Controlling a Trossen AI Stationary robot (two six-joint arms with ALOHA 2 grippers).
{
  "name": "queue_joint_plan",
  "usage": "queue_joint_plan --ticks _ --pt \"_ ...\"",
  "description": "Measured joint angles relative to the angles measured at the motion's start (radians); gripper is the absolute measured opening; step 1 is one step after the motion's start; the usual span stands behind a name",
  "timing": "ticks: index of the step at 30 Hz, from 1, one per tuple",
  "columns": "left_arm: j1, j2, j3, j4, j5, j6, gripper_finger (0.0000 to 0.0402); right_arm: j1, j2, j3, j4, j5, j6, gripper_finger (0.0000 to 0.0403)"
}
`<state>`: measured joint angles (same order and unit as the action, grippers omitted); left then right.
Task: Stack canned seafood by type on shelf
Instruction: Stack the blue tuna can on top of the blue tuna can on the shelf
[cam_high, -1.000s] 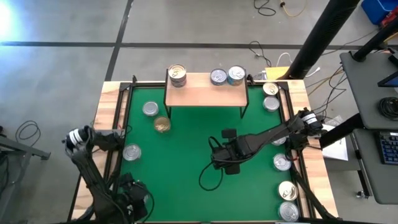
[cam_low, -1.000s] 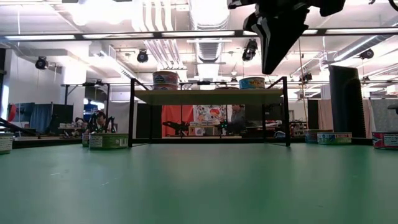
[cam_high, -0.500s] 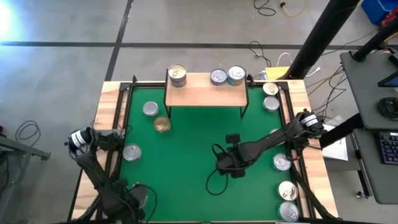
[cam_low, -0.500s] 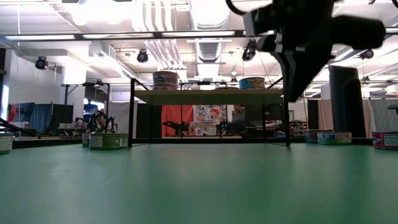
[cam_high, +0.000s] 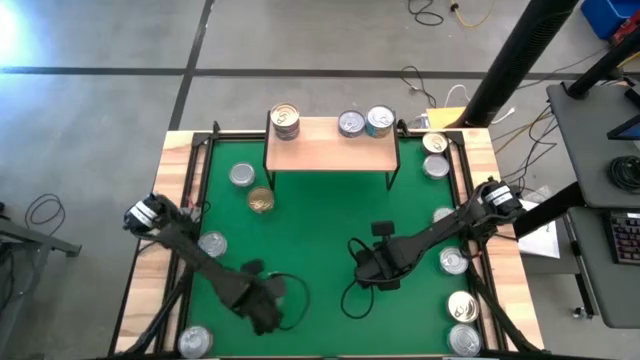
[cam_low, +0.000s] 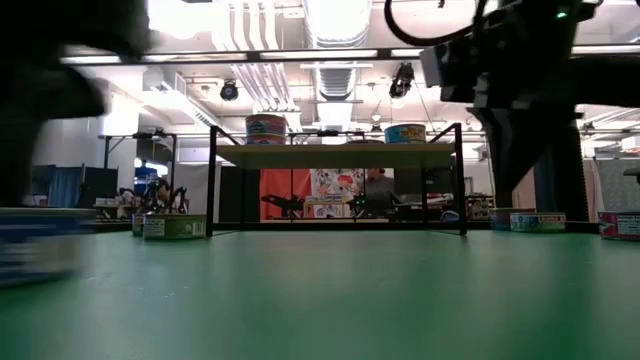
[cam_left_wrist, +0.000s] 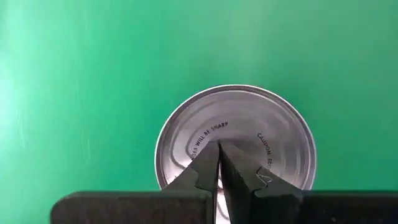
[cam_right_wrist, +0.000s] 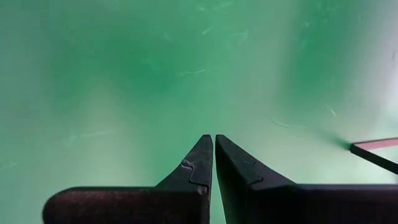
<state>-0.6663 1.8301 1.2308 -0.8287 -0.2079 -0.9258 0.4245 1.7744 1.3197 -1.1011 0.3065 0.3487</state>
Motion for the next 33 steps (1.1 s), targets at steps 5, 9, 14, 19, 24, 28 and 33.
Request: queue_joint_plan --ticks 5,9,14,19,24,28,33 --pt "0.126 0.0 0.0 0.237 -0.058 0.272 0.0 0.038 -0.001 0.005 0.002 0.0 0.007 0.0013" --pt "0.172 0.0 0.043 0.241 -0.059 0.341 0.0 0.058 -0.008 0.014 0.0 0.0 0.048 0.0013" --pt "0.122 -0.003 0.128 -0.072 -0.034 0.221 0.0 0.101 -0.033 0.007 -0.014 0.0 0.11 0.0013" --pt "0.029 -0.004 0.103 -0.244 0.21 0.014 0.0 0.134 -0.034 0.005 -0.014 0.008 0.131 0.0013" --pt "-0.045 0.009 0.025 -0.068 0.319 -0.116 0.0 0.137 -0.034 -0.002 0.022 0.04 0.125 0.0013" --pt "-0.05 0.035 -0.001 0.131 0.198 -0.119 0.0 0.133 -0.033 -0.002 0.043 0.062 0.077 0.0013" --pt "-0.011 0.064 0.009 0.159 0.057 -0.06 0.0 0.131 -0.033 -0.001 0.059 0.062 0.052 0.0013"
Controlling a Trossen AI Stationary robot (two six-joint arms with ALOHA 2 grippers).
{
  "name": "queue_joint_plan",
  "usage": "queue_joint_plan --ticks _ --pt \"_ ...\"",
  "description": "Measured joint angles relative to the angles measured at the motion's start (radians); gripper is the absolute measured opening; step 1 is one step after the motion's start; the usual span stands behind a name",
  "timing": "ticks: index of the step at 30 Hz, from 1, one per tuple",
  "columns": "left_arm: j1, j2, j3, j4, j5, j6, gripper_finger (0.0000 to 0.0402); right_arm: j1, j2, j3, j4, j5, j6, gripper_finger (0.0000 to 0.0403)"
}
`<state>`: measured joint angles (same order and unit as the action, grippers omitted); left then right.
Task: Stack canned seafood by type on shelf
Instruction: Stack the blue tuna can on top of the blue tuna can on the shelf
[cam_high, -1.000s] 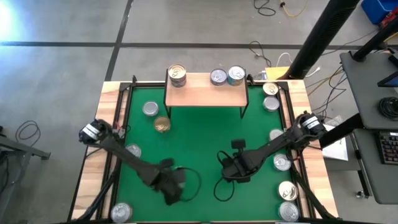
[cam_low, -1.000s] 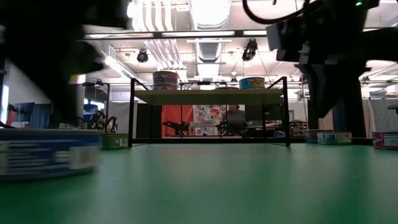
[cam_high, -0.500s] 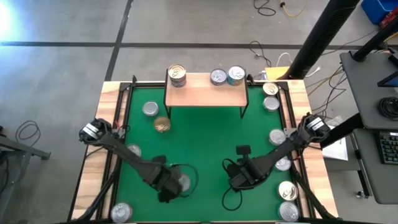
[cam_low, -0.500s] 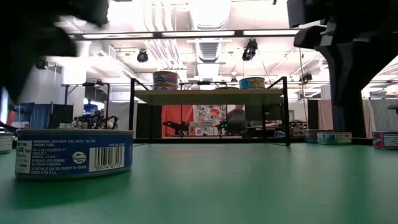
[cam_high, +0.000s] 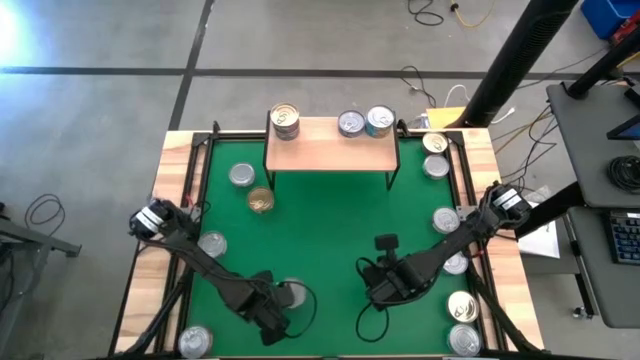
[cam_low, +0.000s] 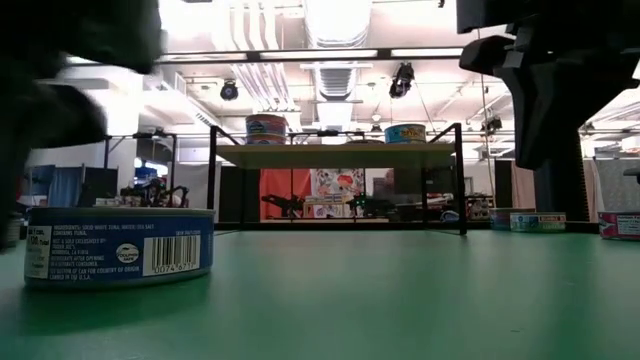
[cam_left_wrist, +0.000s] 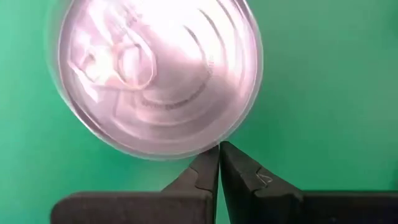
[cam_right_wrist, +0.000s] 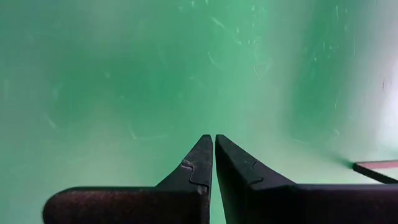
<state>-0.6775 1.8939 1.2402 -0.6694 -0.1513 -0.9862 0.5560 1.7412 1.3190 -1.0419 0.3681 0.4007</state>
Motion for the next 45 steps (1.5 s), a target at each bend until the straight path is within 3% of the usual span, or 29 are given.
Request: queue_joint_plan --ticks 9,15,18,21,23,26,29,32,35,41,45 --pt "0.128 0.062 -0.003 0.032 -0.199 0.116 0.0 0.014 0.0 -0.014 0.203 0.0 -0.025 0.0013" --pt "0.201 0.111 0.032 0.049 -0.476 0.173 0.0 0.002 0.002 -0.079 0.432 0.002 -0.199 0.0013" --pt "0.218 0.117 0.042 0.1 -0.562 0.218 0.0 -0.03 0.002 -0.107 0.48 0.084 -0.206 0.0013" --pt "0.222 0.117 0.042 0.172 -0.554 0.272 0.0 -0.071 0.002 -0.141 0.486 0.237 -0.116 0.0013" --pt "0.221 0.117 0.042 0.187 -0.538 0.287 0.0 -0.104 0.002 -0.18 0.526 0.273 -0.058 0.0013" --pt "0.205 0.117 0.042 0.118 -0.5 0.256 0.0 -0.149 0.002 -0.266 0.656 0.209 -0.022 0.0013" --pt "0.159 0.117 0.041 -0.026 -0.477 0.128 0.0 -0.171 0.002 -0.364 0.818 0.1 -0.015 0.0013" --pt "0.102 0.117 0.032 -0.069 -0.49 -0.005 0.0 -0.171 0.003 -0.435 0.973 0.076 -0.006 0.0013" --pt "0.059 0.117 -0.002 0.095 -0.515 -0.034 0.0 -0.168 0.003 -0.479 1.115 0.067 -0.007 0.0013" --pt "0.073 0.117 -0.115 0.597 -0.509 0.237 0.0 -0.162 0.003 -0.502 1.227 -0.01 0.0 0.0013" --pt "0.143 0.116 -0.172 0.668 -0.478 0.304 0.0 -0.144 0.003 -0.501 1.233 -0.005 0.004 0.0013"
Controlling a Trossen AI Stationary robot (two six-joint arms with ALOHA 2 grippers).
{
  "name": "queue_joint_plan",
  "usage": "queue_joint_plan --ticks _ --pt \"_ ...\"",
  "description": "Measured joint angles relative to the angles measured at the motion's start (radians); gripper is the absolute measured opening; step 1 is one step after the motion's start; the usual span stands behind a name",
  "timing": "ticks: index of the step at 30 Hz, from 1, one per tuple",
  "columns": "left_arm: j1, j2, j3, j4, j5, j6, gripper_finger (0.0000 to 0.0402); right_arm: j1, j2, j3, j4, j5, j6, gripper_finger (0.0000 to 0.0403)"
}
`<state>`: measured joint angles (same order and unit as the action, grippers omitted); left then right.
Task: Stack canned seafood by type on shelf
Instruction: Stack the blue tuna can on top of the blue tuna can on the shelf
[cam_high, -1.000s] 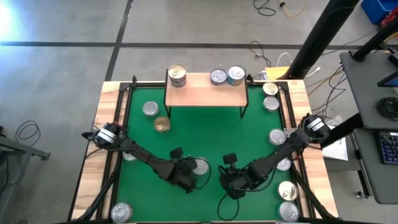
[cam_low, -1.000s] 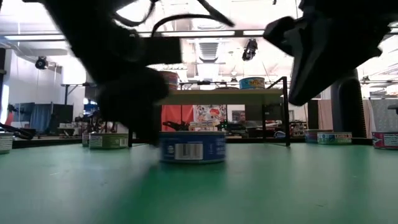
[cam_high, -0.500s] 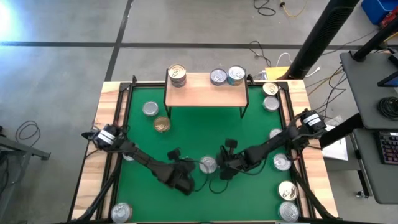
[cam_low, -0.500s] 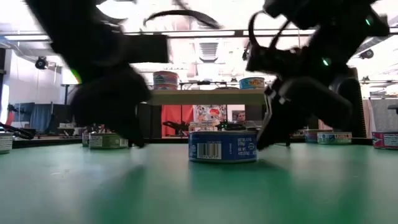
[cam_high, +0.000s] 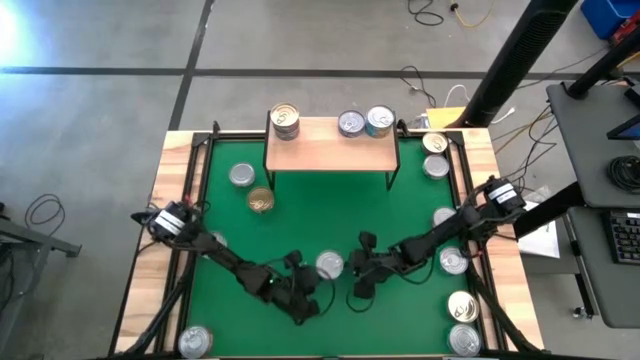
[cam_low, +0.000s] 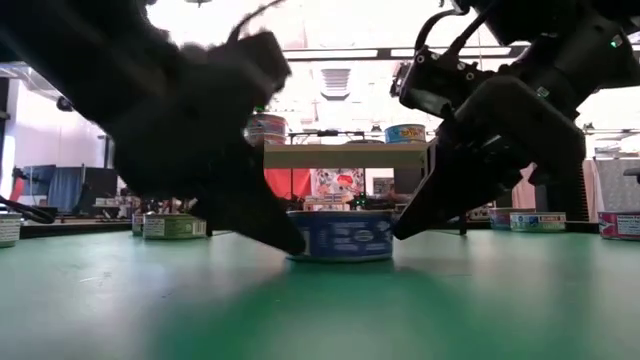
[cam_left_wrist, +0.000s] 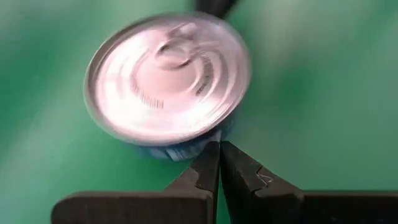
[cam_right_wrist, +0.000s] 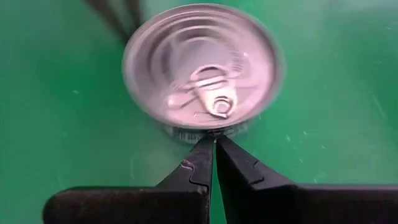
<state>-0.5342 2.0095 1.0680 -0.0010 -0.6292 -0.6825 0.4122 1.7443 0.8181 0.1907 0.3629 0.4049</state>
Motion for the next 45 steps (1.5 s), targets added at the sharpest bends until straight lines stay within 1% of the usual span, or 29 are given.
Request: queue_joint_plan --ticks 3,5,7,9,13,18,21,25,27,29,31,34,36,38,40,42,45 --pt "0.041 -0.007 -0.035 0.009 0.021 0.001 0.0 0.018 0.0 0.003 0.002 -0.006 0.013 0.0013" --pt "0.053 -0.017 -0.061 0.019 0.037 0.008 0.0 0.03 0.0 0.004 0.008 -0.033 0.012 0.0013" --pt "0.055 -0.033 -0.084 0.022 0.059 0.01 0.0 0.037 0.0 0.006 0.005 -0.082 -0.007 0.0013" --pt "0.043 -0.056 -0.107 0.007 0.075 0.011 0.0 0.042 -0.002 0.007 -0.021 -0.094 -0.016 0.0013" --pt "0.007 -0.122 -0.173 -0.021 0.059 0.01 0.0 0.046 -0.018 0.006 -0.104 -0.091 -0.012 0.0013" --pt "0.008 -0.182 -0.263 0.001 0.027 -0.018 0.0 0.073 -0.027 0.006 -0.15 -0.069 -0.007 0.0013" --pt "0.009 -0.19 -0.324 0.109 0.025 -0.016 0.0 0.118 -0.028 0.006 -0.18 0.01 0.046 0.0013" --pt "0.004 -0.18 -0.406 0.317 0.022 0.019 0.0 0.168 -0.029 0.006 -0.251 0.137 0.089 0.0013" --pt "0.002 -0.174 -0.439 0.411 0.023 0.031 0.0003 0.177 -0.029 0.006 -0.254 0.171 0.094 0.0013" --pt "-0.001 -0.167 -0.459 0.471 0.026 0.043 0.0014 0.175 -0.029 0.006 -0.25 0.18 0.086 0.0013" --pt "-0.002 -0.164 -0.465 0.49 0.031 0.046 0.0032 0.171 -0.029 0.006 -0.243 0.18 0.064 0.0013" --pt "-0.004 -0.152 -0.457 0.498 0.02 0.065 0.0069 0.172 -0.029 0.006 -0.222 0.174 0.049 0.0013" --pt "-0.005 -0.143 -0.443 0.497 0.017 0.075 0.0096 0.172 -0.028 0.006 -0.21 0.144 0.049 0.0014" --pt "-0.003 -0.133 -0.428 0.496 0.017 0.091 0.0122 0.172 -0.017 0.006 -0.19 0.13 0.058 0.0024" --pt "0.0 -0.118 -0.408 0.494 0.015 0.113 0.0144 0.175 -0.001 0.006 -0.176 0.129 0.065 0.0046" --pt "0.0 -0.102 -0.39 0.491 0.011 0.136 0.0163 0.175 0.021 0.005 -0.129 0.141 0.067 0.0081" --pt "0.001 -0.075 -0.367 0.499 0.001 0.163 0.018 0.174 0.066 0.006 -0.043 0.223 0.067 0.0148"
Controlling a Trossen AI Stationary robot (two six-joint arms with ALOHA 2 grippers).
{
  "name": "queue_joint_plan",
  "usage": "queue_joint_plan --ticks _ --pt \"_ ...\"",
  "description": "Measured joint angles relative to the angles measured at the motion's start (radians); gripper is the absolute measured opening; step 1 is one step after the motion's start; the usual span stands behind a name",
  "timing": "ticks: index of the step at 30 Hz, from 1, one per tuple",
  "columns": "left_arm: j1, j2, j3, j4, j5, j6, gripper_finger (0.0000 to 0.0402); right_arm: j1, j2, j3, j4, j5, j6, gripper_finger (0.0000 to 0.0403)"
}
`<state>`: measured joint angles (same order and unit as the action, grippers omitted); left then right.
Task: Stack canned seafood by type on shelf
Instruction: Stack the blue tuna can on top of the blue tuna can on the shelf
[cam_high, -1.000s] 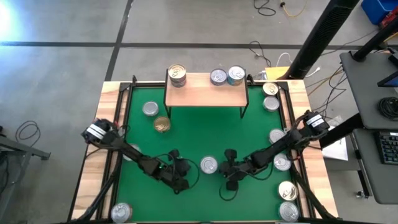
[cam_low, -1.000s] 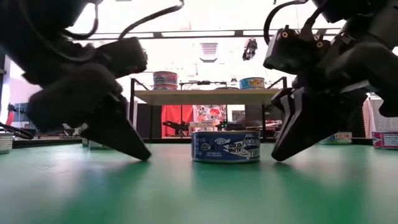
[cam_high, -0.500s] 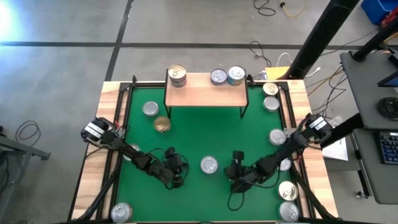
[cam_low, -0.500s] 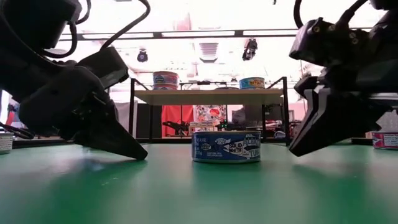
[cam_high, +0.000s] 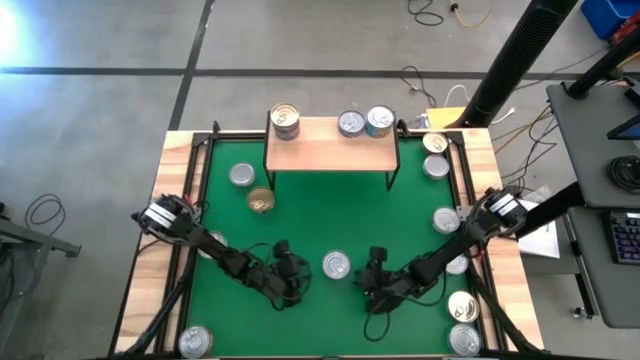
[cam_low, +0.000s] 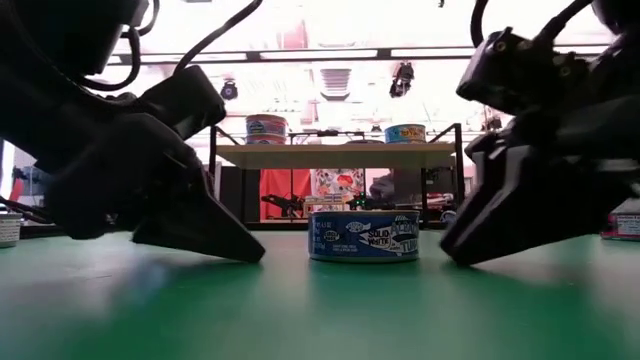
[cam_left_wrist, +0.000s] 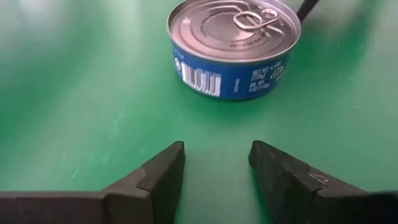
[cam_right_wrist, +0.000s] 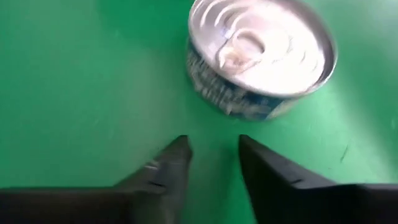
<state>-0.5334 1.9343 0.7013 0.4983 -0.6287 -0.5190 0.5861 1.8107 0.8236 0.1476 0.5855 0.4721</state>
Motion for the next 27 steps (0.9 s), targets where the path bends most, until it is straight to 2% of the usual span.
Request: queue_joint_plan --ticks 3,7,11,14,19,27 --pt "0.001 0.014 0.009 -0.001 -0.003 0.005 0.0186 -0.001 0.035 0.008 0.038 0.07 0.003 0.0223" --pt "0.001 0.014 0.005 -0.003 0.001 0.004 0.0187 -0.002 0.045 0.009 0.036 0.111 0.014 0.0314" --pt "0.003 0.014 0.002 -0.009 0.004 0.027 0.0187 -0.005 0.047 0.009 0.031 0.133 0.056 0.0375" --pt "0.017 0.014 -0.001 -0.01 0.012 0.059 0.0188 -0.02 0.053 0.008 0.048 0.125 0.078 0.0394" --pt "0.064 0.017 0.001 0.009 -0.012 0.056 0.0188 -0.053 0.057 0.006 0.132 0.076 0.028 0.04" --pt "0.105 0.097 -0.004 0.224 -0.016 0.122 0.0188 -0.121 0.06 0.003 0.249 0.049 -0.042 0.04"
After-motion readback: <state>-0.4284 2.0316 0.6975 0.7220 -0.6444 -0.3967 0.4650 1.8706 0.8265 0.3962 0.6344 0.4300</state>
